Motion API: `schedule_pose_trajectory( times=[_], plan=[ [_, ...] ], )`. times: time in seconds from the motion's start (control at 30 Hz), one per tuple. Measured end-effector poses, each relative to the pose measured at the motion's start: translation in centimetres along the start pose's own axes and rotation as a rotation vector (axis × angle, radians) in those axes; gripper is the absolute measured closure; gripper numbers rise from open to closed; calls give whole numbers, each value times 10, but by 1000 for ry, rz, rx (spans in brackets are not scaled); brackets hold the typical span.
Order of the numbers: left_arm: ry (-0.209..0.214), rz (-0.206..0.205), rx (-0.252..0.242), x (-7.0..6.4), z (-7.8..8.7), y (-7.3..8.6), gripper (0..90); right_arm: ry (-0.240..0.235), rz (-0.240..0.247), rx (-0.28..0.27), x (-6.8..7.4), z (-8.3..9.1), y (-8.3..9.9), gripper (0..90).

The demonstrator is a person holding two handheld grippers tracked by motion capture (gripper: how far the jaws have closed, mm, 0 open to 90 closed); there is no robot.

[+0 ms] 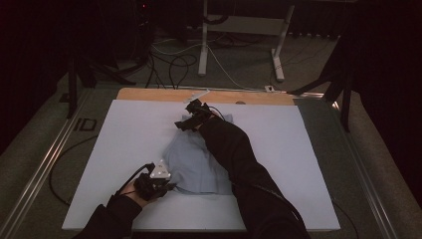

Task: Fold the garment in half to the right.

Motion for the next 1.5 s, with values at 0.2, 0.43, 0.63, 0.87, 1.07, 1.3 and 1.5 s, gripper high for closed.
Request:
schedule_pose_trajectory(
  times=[0.2, 0.43, 0.63, 0.87, 1.07, 1.3, 1.5],
  plan=[
    [-11, -16, -36, -2, 3, -4, 871, 30, -45, 10, -10, -9, 3, 87],
    [-1, -11, -73, -5, 6, -8, 872, 97, -79, 75, -19, -17, 5, 209],
    [7, -11, -70, -5, 6, -7, 872, 150, -140, 113, -26, -26, 4, 281],
    [8, -16, -70, -5, 6, -7, 872, 222, -182, 196, -25, -42, 5, 337],
    [11, -13, -72, -4, 6, -6, 872, 238, -143, 219, -19, -47, 0, 376],
    [11, -16, -70, -4, 6, -6, 872, 233, -82, 278, -14, -57, 0, 530],
    [12, -12, -70, -3, 6, -6, 872, 209, -23, 335, -11, -59, 3, 661]
  ],
)
Point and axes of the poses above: each handheld gripper's, and its own axes: z roughly backward along the jaws, y roughly out of its underside, x roughly to its left, the point moved 3 cm from there along -z, roughly forward along the jaws, and after that the axes turned 6 degrees about -x, right-handed, at the moved point
